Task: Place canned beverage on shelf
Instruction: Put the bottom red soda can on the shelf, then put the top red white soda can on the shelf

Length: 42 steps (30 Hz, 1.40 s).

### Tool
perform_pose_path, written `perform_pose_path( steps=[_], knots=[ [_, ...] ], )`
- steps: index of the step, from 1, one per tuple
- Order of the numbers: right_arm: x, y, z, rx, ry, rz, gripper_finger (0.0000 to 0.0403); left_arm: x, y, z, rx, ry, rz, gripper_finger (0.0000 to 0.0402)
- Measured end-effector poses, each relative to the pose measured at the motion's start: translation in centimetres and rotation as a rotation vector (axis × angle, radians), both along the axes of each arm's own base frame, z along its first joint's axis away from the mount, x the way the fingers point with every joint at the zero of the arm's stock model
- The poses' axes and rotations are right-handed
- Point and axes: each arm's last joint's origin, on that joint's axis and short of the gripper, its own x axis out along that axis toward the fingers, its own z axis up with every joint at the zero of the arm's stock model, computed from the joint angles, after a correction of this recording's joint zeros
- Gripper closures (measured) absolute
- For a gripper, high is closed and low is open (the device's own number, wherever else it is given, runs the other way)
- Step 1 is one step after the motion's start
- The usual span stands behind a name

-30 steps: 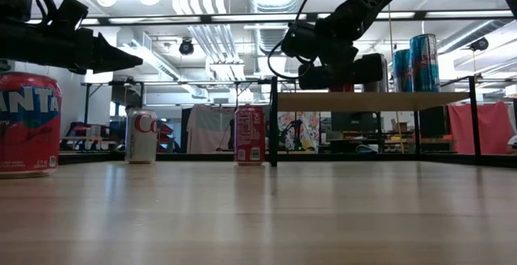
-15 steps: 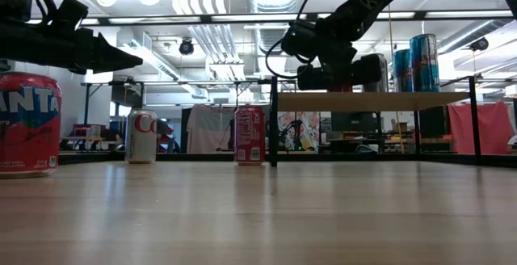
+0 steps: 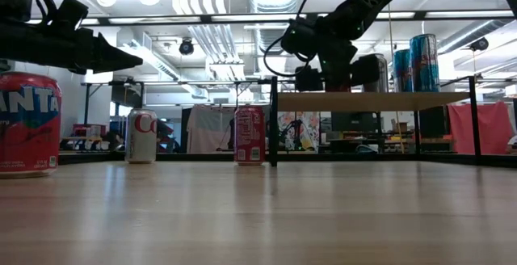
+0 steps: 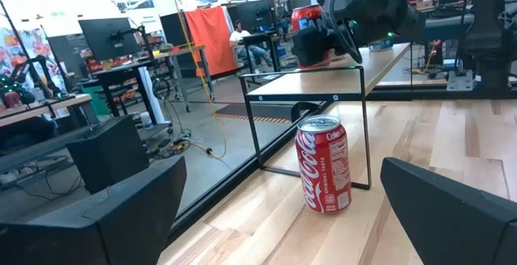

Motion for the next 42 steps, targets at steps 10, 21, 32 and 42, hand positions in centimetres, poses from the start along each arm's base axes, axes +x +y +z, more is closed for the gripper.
perform_pose_path(
  steps=[10,21,32,42],
  knots=[
    [0.5,1.1,0.0,-0.010,0.011,0.024,0.0044,0.0,0.0,0.0,0.000,0.000,0.000,0.0003],
    [0.2,1.5,0.0,-0.015,0.064,0.013,0.0044,0.0,0.0,0.0,0.000,0.001,0.000,0.0003],
    [0.0,3.5,0.5,-0.028,0.035,0.040,0.0044,0.0,0.0,0.0,0.000,0.001,-0.001,0.0003],
    [0.0,5.0,0.2,-0.022,0.033,0.070,0.0044,0.0,0.0,0.0,0.000,0.000,0.000,0.0003]
  ],
)
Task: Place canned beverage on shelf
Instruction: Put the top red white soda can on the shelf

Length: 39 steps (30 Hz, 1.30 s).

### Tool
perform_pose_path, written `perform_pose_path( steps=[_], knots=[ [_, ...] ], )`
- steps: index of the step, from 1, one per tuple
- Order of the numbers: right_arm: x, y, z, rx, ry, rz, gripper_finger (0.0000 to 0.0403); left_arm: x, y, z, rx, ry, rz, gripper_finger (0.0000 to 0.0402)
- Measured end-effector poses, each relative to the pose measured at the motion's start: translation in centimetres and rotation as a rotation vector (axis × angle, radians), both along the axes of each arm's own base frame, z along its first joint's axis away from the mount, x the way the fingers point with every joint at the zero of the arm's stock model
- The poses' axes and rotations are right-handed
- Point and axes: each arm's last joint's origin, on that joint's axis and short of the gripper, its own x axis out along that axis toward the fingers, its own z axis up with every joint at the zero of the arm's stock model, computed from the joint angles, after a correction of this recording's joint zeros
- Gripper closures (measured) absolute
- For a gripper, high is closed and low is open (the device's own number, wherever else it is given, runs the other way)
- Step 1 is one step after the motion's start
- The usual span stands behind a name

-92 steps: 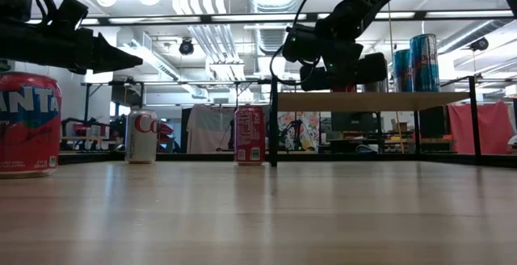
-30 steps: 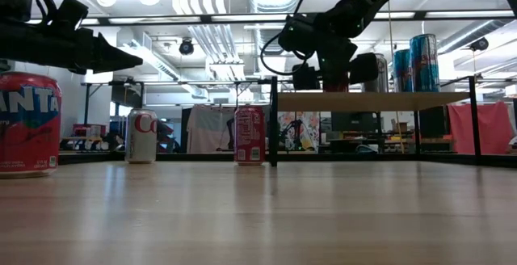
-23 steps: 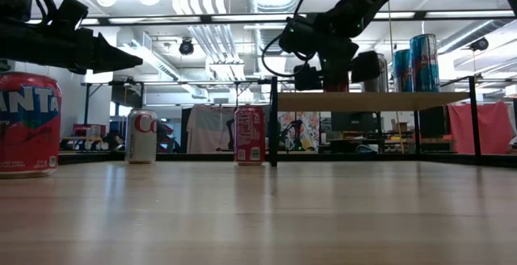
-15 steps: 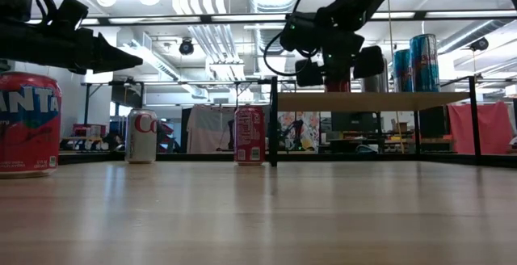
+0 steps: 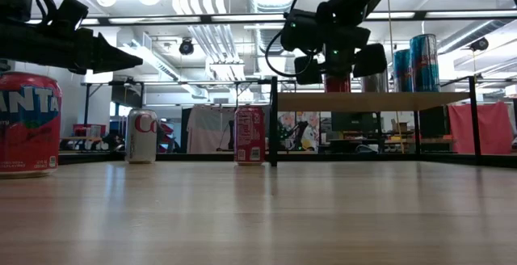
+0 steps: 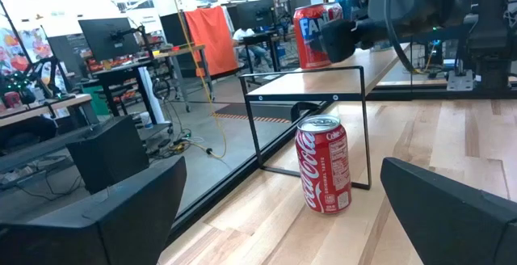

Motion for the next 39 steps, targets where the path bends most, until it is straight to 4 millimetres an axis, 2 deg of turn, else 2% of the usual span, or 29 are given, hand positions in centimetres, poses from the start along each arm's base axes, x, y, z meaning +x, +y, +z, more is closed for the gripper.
perform_pose_path(
  steps=[6,11,19,23,30,34,39],
  knots=[
    [-0.5,1.0,-0.3,0.034,-0.026,0.013,0.0044,0.0,0.0,0.0,0.000,0.000,0.000,0.0003],
    [-0.9,2.3,-0.3,0.129,-0.047,0.047,0.0044,0.0,0.0,0.0,0.000,0.000,0.000,0.0003],
    [-2.3,6.0,1.1,0.300,-0.092,0.108,0.0044,0.0,0.0,0.0,0.000,0.001,-0.001,0.0003],
    [-3.2,8.3,2.6,0.439,-0.139,0.178,0.0044,0.0,0.0,0.0,0.000,0.000,0.000,0.0003],
    [-4.5,11.3,4.7,0.794,-0.239,0.311,0.0044,0.0,0.0,0.0,0.000,0.000,0.000,0.0003],
    [-4.6,12.5,4.8,0.986,-0.253,0.354,0.0044,0.0,0.0,0.0,0.000,0.000,-0.001,0.0003],
    [-4.3,14.9,4.2,1.019,-0.203,0.418,0.0044,0.0,0.0,0.0,0.000,0.000,0.000,0.0003]
  ],
)
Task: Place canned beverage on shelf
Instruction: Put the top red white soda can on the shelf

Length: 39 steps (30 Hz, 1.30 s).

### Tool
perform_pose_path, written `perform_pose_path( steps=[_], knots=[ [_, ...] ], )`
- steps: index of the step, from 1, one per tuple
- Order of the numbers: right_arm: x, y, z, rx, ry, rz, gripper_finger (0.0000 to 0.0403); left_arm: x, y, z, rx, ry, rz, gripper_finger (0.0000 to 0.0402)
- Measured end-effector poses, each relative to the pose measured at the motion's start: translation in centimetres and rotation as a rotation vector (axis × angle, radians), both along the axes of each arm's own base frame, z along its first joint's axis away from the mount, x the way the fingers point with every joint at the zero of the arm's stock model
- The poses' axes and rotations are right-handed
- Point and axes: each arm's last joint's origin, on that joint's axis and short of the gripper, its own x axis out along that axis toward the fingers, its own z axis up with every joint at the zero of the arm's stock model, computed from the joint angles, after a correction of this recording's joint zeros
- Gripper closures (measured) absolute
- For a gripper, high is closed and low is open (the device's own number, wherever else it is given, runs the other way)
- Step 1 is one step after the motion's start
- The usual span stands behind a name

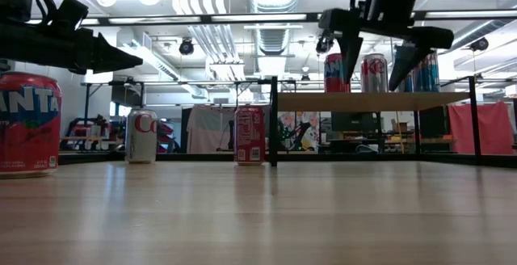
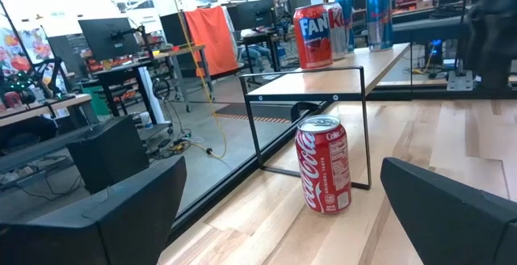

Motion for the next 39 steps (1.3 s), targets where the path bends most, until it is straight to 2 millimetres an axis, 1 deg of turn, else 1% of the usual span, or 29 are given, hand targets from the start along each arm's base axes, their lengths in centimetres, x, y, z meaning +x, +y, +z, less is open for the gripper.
perform_pose_path(
  steps=[5,8,13,17,20,22,24,27,31,33,36,39],
  knots=[
    [0.6,3.9,-0.7,-0.063,-0.078,0.057,0.0044,0.0,0.0,0.0,0.000,0.000,0.000,0.0003],
    [0.6,6.3,-1.2,-0.104,-0.120,0.086,0.0044,0.0,0.0,0.0,0.000,0.000,-0.001,0.0003],
    [0.7,9.7,-2.3,-0.145,-0.156,0.230,0.0044,0.0,0.0,0.0,0.000,0.000,0.000,0.0003],
    [0.3,11.1,-2.8,-0.236,-0.150,0.293,0.0044,0.0,0.0,0.0,0.000,0.000,-0.001,0.0003],
    [0.8,11.9,-2.7,-0.347,-0.191,0.383,0.0044,0.0,0.0,0.0,0.000,0.000,0.000,0.0003],
    [1.3,12.3,-2.6,-0.454,-0.188,0.481,0.0044,0.0,0.0,0.0,0.000,0.000,0.000,0.0003],
    [1.6,12.5,-2.1,-0.526,-0.184,0.560,0.0044,0.0,0.0,0.0,0.000,0.000,-0.001,0.0003],
    [1.6,12.6,-1.1,-0.530,-0.219,0.606,0.0044,0.0,0.0,0.0,0.000,0.000,0.000,0.0003],
    [1.5,12.0,-0.2,-0.519,-0.217,0.657,0.0044,0.0,0.0,0.0,0.000,0.000,-0.001,0.0003],
    [0.8,11.3,0.3,-0.527,-0.216,0.679,0.0044,0.0,0.0,0.0,0.000,0.000,0.000,0.0003],
    [-0.9,10.1,1.0,-0.547,-0.310,0.693,0.0044,0.0,0.0,0.0,0.000,0.000,0.000,0.0003],
    [-2.9,9.0,-0.2,-0.598,-0.400,0.740,0.0044,0.0,0.0,0.0,0.000,0.000,0.000,0.0003]
  ],
)
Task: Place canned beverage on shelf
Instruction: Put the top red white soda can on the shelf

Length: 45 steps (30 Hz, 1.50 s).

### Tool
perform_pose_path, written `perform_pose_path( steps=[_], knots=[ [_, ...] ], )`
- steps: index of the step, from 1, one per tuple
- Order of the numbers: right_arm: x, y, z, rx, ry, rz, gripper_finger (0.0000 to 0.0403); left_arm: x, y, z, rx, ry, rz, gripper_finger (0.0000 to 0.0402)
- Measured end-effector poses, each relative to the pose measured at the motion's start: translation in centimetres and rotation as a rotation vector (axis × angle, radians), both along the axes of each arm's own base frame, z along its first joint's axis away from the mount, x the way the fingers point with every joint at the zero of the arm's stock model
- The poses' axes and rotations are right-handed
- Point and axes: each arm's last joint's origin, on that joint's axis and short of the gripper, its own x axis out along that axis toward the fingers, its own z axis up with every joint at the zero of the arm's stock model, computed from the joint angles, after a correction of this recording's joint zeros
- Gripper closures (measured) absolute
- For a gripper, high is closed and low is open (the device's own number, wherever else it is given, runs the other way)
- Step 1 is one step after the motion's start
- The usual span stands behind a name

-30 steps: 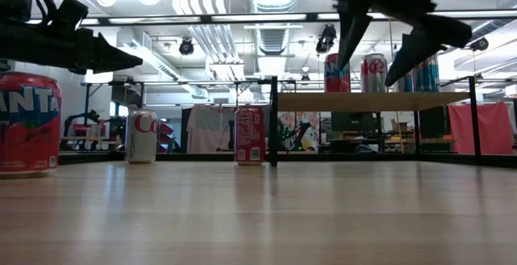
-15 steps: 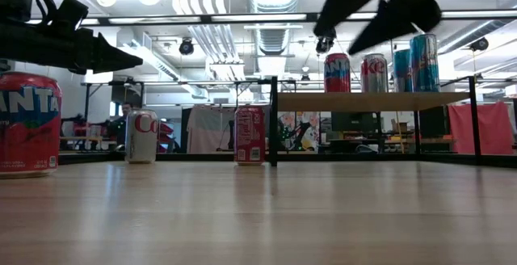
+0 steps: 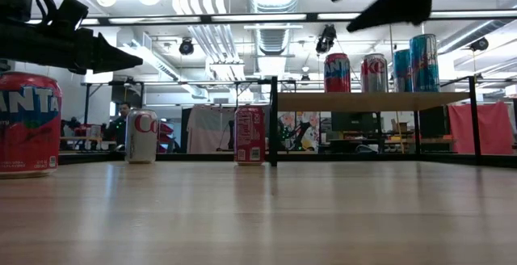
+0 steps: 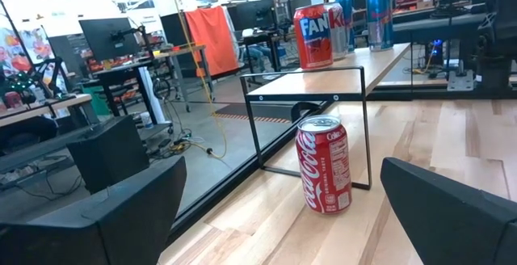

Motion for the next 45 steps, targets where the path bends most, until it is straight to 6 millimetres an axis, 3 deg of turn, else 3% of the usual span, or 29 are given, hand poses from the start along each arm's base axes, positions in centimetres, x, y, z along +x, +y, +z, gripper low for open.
perform_pose_path(
  steps=[4,8,16,31,45],
  knots=[
    [-2.1,-2.0,-1.9,-0.025,-0.128,0.016,0.0044,0.0,0.0,0.0,0.000,0.000,0.000,0.0003],
    [-4.3,-4.8,-3.6,-0.026,-0.143,-0.026,0.0044,0.0,0.0,0.0,0.000,0.000,0.000,0.0003],
    [-8.4,-8.7,-4.8,0.029,-0.222,-0.068,0.0044,0.0,0.0,0.0,0.000,0.000,0.000,0.0003],
    [-13.3,-11.3,-6.8,0.009,-0.403,-0.054,0.0044,0.0,0.0,0.0,0.000,0.000,0.000,0.0003],
    [-14.5,-13.3,-8.8,0.018,-0.480,-0.036,0.0044,0.0,0.0,0.0,0.000,0.000,0.000,0.0003]
  ],
)
